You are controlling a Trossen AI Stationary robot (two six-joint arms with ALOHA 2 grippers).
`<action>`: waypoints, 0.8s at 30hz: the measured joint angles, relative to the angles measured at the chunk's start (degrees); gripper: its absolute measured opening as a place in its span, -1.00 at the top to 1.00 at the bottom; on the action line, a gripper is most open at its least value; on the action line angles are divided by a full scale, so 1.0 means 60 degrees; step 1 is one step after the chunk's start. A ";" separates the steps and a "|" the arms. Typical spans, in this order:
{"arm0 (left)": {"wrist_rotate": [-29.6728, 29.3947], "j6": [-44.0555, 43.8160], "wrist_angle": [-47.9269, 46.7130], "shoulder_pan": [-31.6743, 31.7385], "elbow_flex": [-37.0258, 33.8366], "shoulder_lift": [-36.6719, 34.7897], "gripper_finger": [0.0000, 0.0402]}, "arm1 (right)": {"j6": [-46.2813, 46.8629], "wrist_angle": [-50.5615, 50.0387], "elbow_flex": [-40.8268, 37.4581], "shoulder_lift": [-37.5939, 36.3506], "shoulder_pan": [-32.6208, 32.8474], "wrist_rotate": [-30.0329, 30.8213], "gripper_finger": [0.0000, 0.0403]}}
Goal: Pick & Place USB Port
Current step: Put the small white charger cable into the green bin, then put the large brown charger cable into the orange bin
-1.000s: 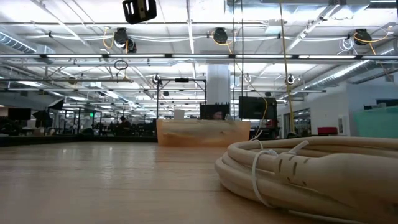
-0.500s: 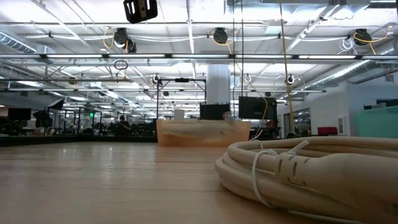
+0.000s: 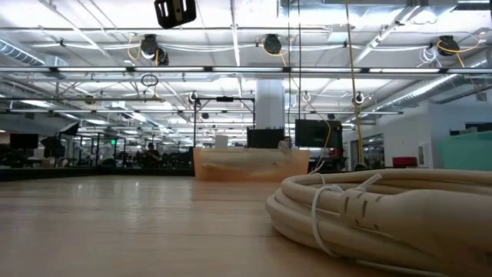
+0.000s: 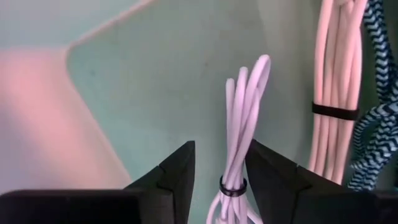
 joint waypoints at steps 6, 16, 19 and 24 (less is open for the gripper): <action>-0.0004 0.0006 0.0072 -0.0029 0.0000 0.0000 0.58 | 0.0031 -0.0186 0.0004 -0.0387 -0.0083 0.0024 0.33; -0.0013 0.0036 0.0200 -0.0055 0.0000 -0.0001 0.58 | 0.0028 -0.0816 0.0004 -0.1520 -0.0745 0.0275 0.33; -0.0168 0.0029 0.0204 -0.0055 0.0000 -0.0004 0.58 | 0.0031 -0.0820 0.0004 -0.2020 -0.1060 0.0768 0.33; -0.0575 -0.0211 0.0204 -0.0055 0.0000 -0.0004 0.58 | 0.0031 -0.0557 0.0004 -0.2967 -0.1662 0.2035 0.33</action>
